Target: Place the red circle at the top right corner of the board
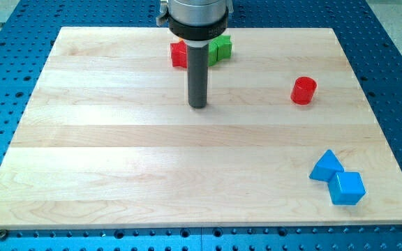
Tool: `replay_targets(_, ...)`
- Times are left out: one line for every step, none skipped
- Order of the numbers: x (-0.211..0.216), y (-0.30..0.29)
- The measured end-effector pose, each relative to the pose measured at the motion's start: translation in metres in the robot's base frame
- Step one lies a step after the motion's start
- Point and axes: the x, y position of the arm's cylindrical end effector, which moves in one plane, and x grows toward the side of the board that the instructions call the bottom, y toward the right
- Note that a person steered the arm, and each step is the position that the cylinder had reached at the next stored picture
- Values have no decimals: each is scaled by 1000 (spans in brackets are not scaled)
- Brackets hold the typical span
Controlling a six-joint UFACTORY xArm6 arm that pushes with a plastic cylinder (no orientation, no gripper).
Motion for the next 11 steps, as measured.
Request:
replay_targets(2,59)
replay_targets(15,119)
replay_targets(22,128)
replay_targets(22,140)
replay_targets(19,167)
replay_targets(-10,182)
replay_targets(-49,190)
replay_targets(-41,191)
replay_targets(-42,198)
replay_targets(-70,217)
replay_targets(-78,234)
